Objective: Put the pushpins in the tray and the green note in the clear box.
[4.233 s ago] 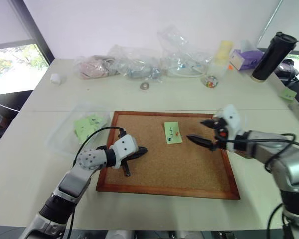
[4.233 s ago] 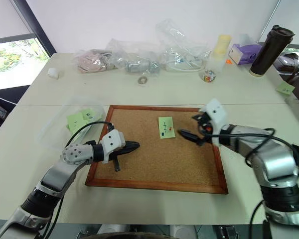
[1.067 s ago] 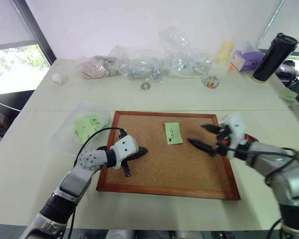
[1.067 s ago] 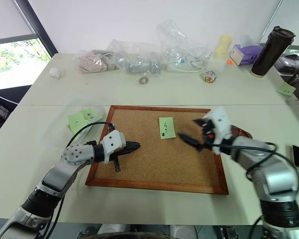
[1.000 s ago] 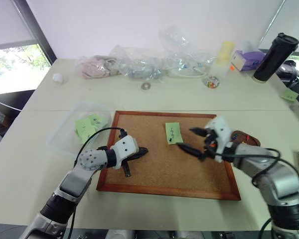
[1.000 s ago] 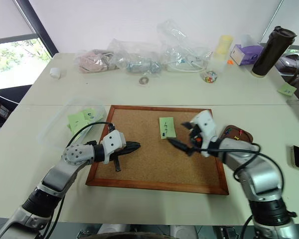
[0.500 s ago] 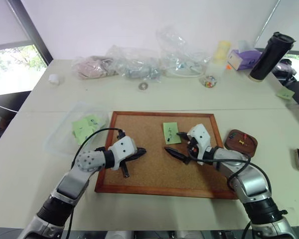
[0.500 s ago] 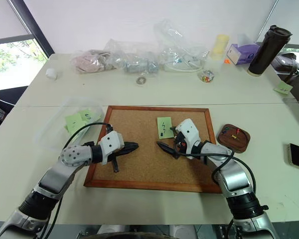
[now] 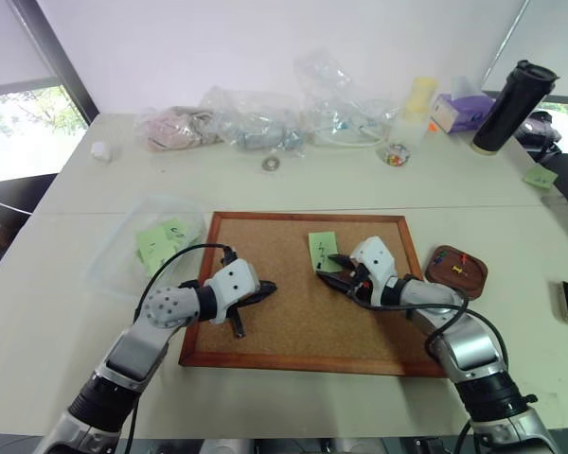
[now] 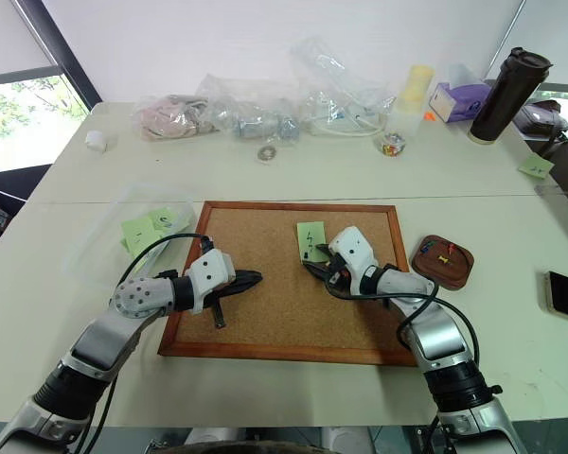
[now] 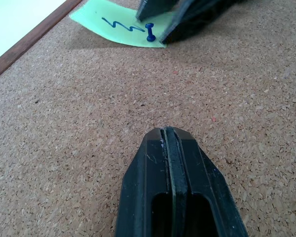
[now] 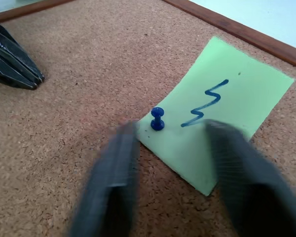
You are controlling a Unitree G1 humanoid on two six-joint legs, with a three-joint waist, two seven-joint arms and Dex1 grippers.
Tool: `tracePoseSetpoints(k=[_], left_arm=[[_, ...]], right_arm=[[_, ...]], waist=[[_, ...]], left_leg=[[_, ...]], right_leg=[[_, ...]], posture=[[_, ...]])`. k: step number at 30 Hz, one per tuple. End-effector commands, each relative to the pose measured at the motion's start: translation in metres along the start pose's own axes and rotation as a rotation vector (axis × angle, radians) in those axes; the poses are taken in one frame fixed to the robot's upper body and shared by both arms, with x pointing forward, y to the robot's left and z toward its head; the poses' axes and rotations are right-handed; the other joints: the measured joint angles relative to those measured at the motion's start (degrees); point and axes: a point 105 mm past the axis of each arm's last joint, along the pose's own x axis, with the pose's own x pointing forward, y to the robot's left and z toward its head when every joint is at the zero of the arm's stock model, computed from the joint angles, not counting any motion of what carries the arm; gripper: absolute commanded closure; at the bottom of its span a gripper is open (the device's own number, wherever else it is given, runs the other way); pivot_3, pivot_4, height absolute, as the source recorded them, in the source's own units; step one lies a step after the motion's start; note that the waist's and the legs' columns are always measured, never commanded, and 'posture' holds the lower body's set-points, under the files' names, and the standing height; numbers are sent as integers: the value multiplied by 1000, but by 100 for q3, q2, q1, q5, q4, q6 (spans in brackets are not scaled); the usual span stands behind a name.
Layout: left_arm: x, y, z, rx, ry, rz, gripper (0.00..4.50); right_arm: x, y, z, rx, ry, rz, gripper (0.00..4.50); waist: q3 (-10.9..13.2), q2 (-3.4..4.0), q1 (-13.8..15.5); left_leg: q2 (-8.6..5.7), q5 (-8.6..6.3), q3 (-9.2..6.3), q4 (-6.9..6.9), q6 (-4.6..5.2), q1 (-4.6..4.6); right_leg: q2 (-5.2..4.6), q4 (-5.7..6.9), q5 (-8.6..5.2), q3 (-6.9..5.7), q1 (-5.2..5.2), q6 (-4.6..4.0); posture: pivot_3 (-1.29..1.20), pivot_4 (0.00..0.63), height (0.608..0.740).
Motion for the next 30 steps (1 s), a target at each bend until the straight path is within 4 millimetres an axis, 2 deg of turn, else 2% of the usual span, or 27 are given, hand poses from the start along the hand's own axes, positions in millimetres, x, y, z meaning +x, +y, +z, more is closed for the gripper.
tracePoseSetpoints(k=[1,13,16,20,26,29,30], left_arm=[[0,-15,-27,-58,106,-47,4500],[0,-15,-26,-59,106,-40,4500],[0,-15,-26,-61,105,-37,4500],[1,-14,-27,-62,106,-35,4500],[2,-14,-27,-62,104,-33,4500],[2,-14,-27,-59,104,-33,4500],[2,-14,-27,-58,104,-33,4500]], right_arm=[[4,7,-4,-11,8,31,4478],[6,10,-5,8,24,63,4478],[6,8,-6,4,38,56,3687],[7,10,-7,-1,52,67,1626],[8,9,-8,4,53,66,1626],[9,9,-9,7,56,65,2436],[10,8,-9,4,59,64,2969]], waist=[[0,0,-1],[-10,-9,-10],[-13,-11,-7],[-14,-14,-4],[-15,-15,-3],[-15,-15,-3],[-15,-15,-3]], left_leg=[[0,0,0,0,0,0],[2,0,0,-2,0,7],[3,0,0,-3,0,8],[3,0,0,-3,0,7],[3,0,0,-3,0,7],[3,0,0,-3,0,7],[3,0,0,-3,0,7]], right_leg=[[0,0,0,0,0,0],[1,0,0,0,4,0],[1,0,0,0,5,0],[0,0,0,0,5,0],[0,0,0,0,5,0],[0,0,0,0,5,0],[0,0,0,0,5,0]], posture=[[0,150,740],[0,150,740],[0,150,740],[0,150,740],[0,150,740],[0,150,740],[0,150,740]])
